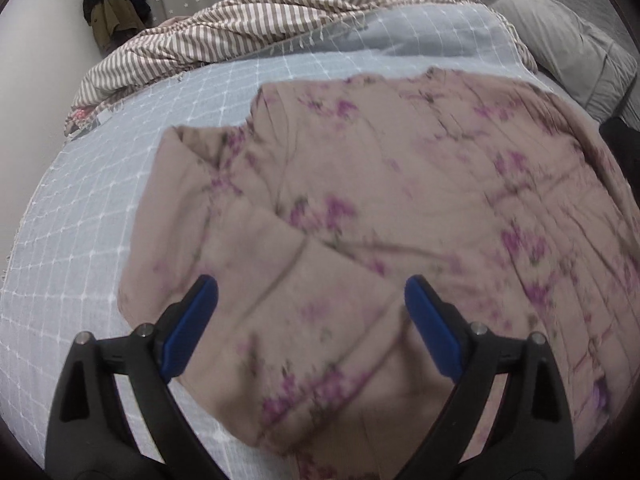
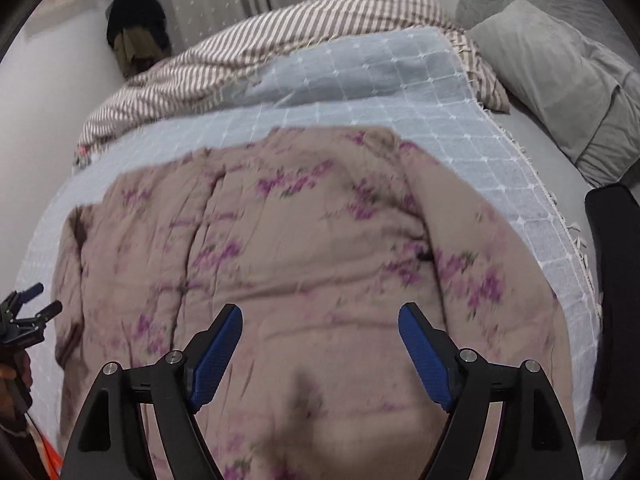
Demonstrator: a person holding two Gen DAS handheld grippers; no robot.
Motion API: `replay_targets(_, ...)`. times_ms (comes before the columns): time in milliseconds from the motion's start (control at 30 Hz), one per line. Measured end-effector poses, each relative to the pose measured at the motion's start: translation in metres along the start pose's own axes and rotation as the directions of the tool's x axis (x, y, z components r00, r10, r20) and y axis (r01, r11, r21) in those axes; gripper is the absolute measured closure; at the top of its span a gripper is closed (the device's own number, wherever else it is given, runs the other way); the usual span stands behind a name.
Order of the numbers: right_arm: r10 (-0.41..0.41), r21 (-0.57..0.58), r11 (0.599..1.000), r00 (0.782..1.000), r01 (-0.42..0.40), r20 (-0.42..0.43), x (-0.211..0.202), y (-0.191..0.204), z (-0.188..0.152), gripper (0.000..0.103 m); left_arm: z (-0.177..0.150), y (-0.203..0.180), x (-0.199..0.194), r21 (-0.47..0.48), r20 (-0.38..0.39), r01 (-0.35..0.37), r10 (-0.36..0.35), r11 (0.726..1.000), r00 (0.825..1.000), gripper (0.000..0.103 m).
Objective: Fold large clothes
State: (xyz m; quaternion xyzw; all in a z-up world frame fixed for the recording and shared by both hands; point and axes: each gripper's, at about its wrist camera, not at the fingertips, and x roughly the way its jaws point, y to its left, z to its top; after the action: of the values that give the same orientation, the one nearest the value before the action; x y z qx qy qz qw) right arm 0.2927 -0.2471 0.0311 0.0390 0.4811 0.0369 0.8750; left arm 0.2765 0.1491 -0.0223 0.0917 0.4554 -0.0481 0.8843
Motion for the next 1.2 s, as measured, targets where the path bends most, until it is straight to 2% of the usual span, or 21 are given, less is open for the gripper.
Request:
replay_targets(100,0.035,-0.014,0.999,0.998,-0.034,0.056,-0.012,0.013,-0.014,0.019,-0.020,-0.006,0.009,0.003,-0.049,0.043,-0.042,0.999,0.998,0.008)
replay_targets(167,0.115,0.012,0.993,0.992,-0.116,0.055,-0.010,0.017,-0.025,0.019,-0.030,-0.008,0.021,-0.003,-0.094,0.052,-0.052,0.999,0.994,0.008)
replay_targets(200,0.148,0.024,0.989,0.988,-0.149,0.032,-0.004,0.019,-0.029,0.019,-0.033,-0.008,0.025,-0.007,-0.107,0.045,-0.045,0.999,0.993,0.012)
replay_targets(267,0.149,0.029,0.988,0.989,-0.149,-0.005,0.007,0.023,-0.031,0.019,-0.037,-0.004,0.033,-0.027,-0.126,0.008,-0.011,1.000,0.992,0.034)
replay_targets(333,0.125,0.029,0.992,0.992,-0.125,-0.004,0.012,0.026,-0.032,0.019,-0.037,0.002,0.034,-0.082,-0.124,0.034,-0.044,0.996,0.991,0.056)
replay_targets(400,0.129,0.039,0.991,0.992,-0.128,-0.005,0.018,0.027,-0.032,0.019,-0.034,0.009,0.026,-0.126,-0.099,0.028,-0.041,0.992,0.994,0.071)
replay_targets(567,0.112,0.052,0.993,0.993,-0.110,-0.027,0.028,0.026,-0.035,0.019,-0.017,0.053,-0.019,-0.221,0.011,0.025,-0.023,0.975,1.000,0.077)
replay_targets(733,0.096,0.060,0.994,0.995,-0.094,-0.024,0.030,0.022,-0.035,0.019,0.007,0.126,-0.061,-0.317,0.095,-0.052,0.086,0.947,0.992,0.078)
replay_targets(833,0.080,0.049,0.996,0.996,-0.078,-0.026,0.031,0.024,-0.035,0.019,0.013,0.171,-0.076,-0.361,0.104,-0.150,0.199,0.921,0.974,0.078)
replay_targets(933,0.067,0.035,0.997,0.997,-0.066,-0.030,0.032,0.026,-0.035,0.019,0.015,0.221,-0.082,-0.413,0.076,-0.268,0.326,0.870,0.942,0.078)
replay_targets(1000,0.070,0.035,0.997,0.997,-0.069,-0.029,0.032,0.027,-0.036,0.019,0.016,0.258,-0.084,-0.444,0.053,-0.375,0.442,0.814,0.896,0.080)
replay_targets(1033,0.074,0.035,0.997,0.997,-0.073,-0.030,0.033,0.027,-0.036,0.019,0.017,0.275,-0.086,-0.450,0.032,-0.449,0.517,0.772,0.856,0.082)
replay_targets(1067,0.077,0.035,0.996,0.997,-0.076,-0.031,0.033,0.028,-0.036,0.019,0.015,0.291,-0.086,-0.453,0.001,-0.517,0.580,0.726,0.814,0.082)
replay_targets(1100,0.078,0.034,0.996,0.996,-0.077,-0.034,0.034,0.029,-0.036,0.019,0.012,0.303,-0.087,-0.459,-0.031,-0.553,0.610,0.695,0.792,0.072)
replay_targets(1133,0.076,0.030,0.997,0.996,-0.075,-0.038,0.036,0.030,-0.036,0.019,0.008,0.312,-0.087,-0.472,-0.056,-0.564,0.615,0.678,0.786,0.046)
replay_targets(1167,0.072,0.026,0.997,0.997,-0.071,-0.041,0.037,0.032,-0.037,0.019,0.001,0.322,-0.088,-0.495,-0.069,-0.552,0.604,0.671,0.794,0.030)
replay_targets(1200,0.067,0.021,0.998,0.997,-0.066,-0.043,0.038,0.034,-0.037,0.019,-0.009,0.327,-0.089,-0.522,-0.061,-0.528,0.588,0.670,0.807,0.008)
